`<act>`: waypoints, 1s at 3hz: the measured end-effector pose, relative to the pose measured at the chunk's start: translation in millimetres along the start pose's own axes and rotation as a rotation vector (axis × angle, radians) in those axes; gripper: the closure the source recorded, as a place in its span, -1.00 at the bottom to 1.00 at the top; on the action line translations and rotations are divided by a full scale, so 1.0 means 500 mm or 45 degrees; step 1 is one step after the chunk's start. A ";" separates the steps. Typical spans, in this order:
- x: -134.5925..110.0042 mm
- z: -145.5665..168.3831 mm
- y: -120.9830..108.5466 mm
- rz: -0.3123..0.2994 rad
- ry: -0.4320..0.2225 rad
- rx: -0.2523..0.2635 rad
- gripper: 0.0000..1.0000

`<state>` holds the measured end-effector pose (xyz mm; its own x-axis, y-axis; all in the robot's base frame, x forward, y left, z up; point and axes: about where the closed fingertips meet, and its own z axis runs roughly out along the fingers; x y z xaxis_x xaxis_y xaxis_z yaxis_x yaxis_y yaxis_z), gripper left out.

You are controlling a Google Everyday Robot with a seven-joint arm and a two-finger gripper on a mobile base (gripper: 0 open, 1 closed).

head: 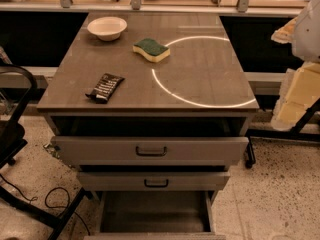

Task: Close bottom drawer

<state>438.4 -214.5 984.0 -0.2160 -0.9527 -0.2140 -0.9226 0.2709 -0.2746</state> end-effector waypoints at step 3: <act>0.071 0.093 0.019 0.039 0.040 0.101 -1.00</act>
Offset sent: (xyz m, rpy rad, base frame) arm 0.0055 -0.0139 -0.0399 -0.0048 -0.0480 -0.0404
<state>436.8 -239.6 930.1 -0.2551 -0.9472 -0.1944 -0.8874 0.3092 -0.3418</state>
